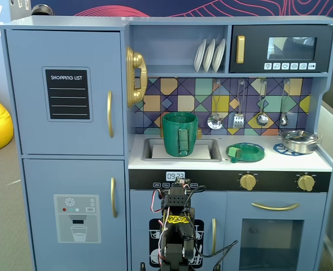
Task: Close the left cabinet door
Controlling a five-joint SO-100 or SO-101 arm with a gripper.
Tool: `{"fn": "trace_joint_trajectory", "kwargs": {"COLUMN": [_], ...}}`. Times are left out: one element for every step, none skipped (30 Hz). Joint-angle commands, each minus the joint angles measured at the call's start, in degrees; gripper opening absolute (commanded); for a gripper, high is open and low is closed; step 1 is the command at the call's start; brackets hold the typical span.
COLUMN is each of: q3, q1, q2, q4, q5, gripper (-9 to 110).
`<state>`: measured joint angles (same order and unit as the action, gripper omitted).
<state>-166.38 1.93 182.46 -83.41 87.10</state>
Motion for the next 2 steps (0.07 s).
{"fn": "trace_joint_trajectory", "kwargs": {"q3": [-5.4, -5.4], "q1": [0.8, 0.8], "q2": [-0.4, -0.4], "q4": [-4.4, -4.4], "q5": [-0.2, -0.2], "gripper": [3, 3]}}
